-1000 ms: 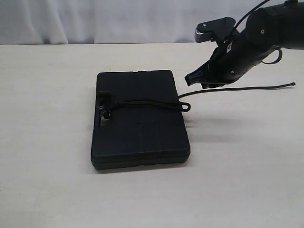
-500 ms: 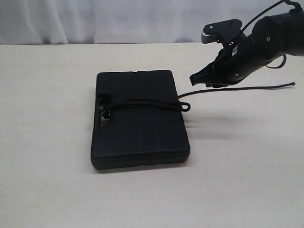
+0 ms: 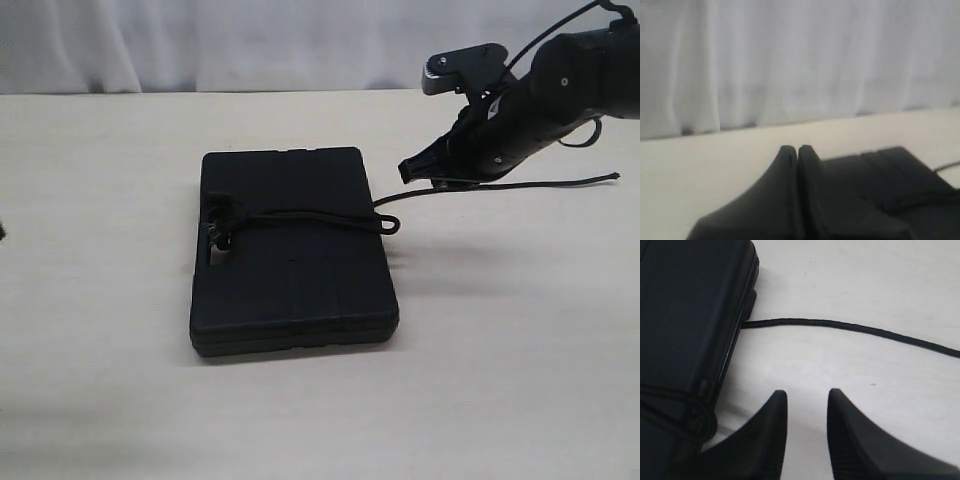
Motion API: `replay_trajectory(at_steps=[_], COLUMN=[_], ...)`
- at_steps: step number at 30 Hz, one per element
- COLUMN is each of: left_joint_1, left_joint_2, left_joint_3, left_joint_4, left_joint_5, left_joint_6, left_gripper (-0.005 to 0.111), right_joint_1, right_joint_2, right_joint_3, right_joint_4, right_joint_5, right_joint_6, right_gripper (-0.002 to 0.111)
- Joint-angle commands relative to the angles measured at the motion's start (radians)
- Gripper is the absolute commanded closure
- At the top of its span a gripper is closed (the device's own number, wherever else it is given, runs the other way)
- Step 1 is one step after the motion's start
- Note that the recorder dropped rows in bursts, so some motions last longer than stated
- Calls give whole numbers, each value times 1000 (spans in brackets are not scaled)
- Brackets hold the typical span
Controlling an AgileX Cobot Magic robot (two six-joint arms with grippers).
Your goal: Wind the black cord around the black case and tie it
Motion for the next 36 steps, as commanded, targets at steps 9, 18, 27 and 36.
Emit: replay_trajectory(at_steps=[9,18,27,36], left_joint_1=[0,0,-63,-92], left_joint_2=[510,618,793,1126], left_joint_3=[-198,-597,-989,-1449], left_joint_4=[482,497,439,-668], left_joint_5=[15,482,711,1280], left_joint_6=[-337,-488,-356,939], left_gripper=[107,107,107,107], right_joint_1=[0,0,-35,-151], right_joint_2=[-3,-3,-3,6], right_joint_3=[-1,-1,19,60], right_joint_4=[2,20,17,47], right_joint_5=[57,60,2,-33], right_joint_6=[-29,-31,-15,6], right_gripper=[81,81,81,81])
